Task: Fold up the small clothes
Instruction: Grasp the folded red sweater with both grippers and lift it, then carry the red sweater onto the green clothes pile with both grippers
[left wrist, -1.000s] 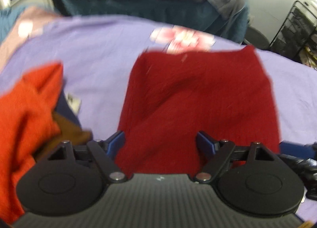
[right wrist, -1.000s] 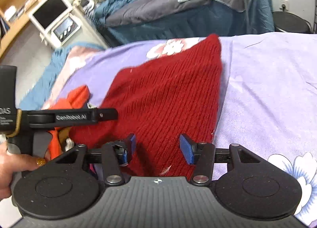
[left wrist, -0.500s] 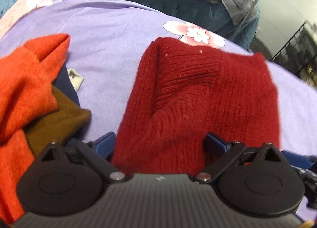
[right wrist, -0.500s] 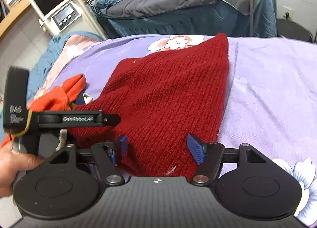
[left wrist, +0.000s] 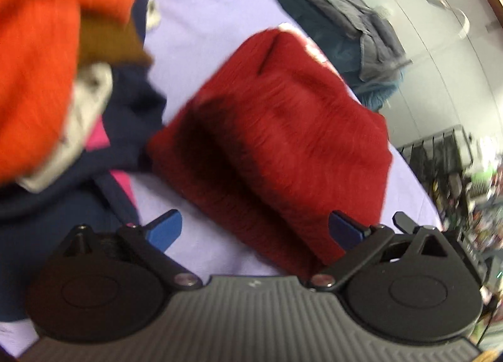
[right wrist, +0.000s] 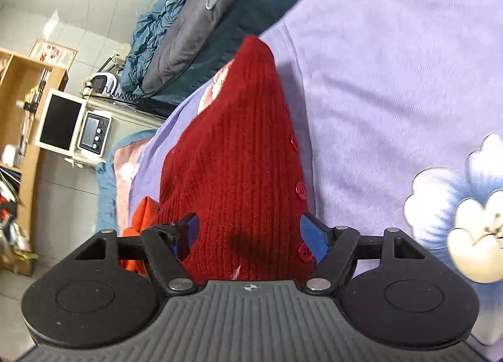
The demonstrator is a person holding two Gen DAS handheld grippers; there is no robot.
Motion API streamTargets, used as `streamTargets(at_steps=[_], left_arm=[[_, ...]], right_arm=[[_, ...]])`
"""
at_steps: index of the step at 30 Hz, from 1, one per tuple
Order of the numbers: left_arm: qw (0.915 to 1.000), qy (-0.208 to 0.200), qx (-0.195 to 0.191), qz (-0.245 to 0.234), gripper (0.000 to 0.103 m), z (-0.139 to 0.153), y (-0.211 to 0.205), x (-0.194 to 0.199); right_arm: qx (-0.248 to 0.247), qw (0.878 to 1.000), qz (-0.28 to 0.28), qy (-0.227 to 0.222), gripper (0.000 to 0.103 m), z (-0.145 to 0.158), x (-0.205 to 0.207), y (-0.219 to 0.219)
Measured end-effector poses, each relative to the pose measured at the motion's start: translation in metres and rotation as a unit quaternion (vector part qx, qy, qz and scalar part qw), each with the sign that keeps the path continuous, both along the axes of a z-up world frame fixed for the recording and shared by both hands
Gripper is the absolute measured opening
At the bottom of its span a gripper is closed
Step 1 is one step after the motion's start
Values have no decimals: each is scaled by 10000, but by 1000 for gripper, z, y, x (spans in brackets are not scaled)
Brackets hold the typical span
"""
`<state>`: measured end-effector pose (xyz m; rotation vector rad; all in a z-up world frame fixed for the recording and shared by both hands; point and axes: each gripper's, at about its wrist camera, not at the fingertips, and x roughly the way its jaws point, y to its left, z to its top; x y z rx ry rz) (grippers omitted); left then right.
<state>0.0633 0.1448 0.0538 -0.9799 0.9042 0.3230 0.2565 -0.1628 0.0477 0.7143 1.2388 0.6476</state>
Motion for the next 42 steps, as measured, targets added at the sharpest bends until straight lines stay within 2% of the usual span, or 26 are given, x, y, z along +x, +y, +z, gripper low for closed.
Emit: streamTargets(at_steps=[4, 8, 11, 14, 16, 19, 21, 25, 28, 31, 35, 38, 42], left_arm=[[9997, -67, -67, 236, 102, -30, 6, 17], [9989, -365, 97, 267, 102, -32, 12, 27], [9980, -543, 57, 322, 99, -35, 15, 25], [9974, -600, -50, 389, 83, -38, 18, 24], [9963, -743, -114, 422, 63, -35, 16, 24], [9956, -877, 38, 337, 50, -22, 8, 25], [9945, -1006, 2, 290, 47, -13, 5, 28], [9907, -1359, 60, -84, 46, 19, -12, 42], [9847, -1661, 44, -521, 46, 52, -41, 60], [9717, -2043, 91, -1181, 46, 95, -90, 77], [9471, -2335, 0, -2202, 47, 145, -178, 102], [9232, -2360, -226, -3026, 47, 169, -254, 122], [8831, -2376, -339, -4031, 47, 186, -353, 139]], right_arm=[[149, 9997, -79, 160, 103, -22, 18, 13], [300, 9995, 35, 23, 103, -29, 34, 36], [382, 9992, 37, 66, 103, -34, 41, 47], [387, 9992, -3, 74, 103, -32, 40, 50], [344, 9994, -11, -17, 100, -27, 37, 48], [294, 9992, -59, -282, 91, -13, 31, 46], [317, 9981, -146, -509, 89, 4, 27, 45], [252, 9920, -10, -1235, 87, 56, 24, 31], [282, 9877, -57, -1538, 86, 97, 27, -9], [313, 9845, -351, -1689, 86, 134, 23, -71], [306, 9786, -936, -1806, 86, 186, 4, -179], [128, 9733, -1317, -1876, 86, 216, -15, -266], [-122, 9655, -1770, -1907, 86, 237, -43, -371]])
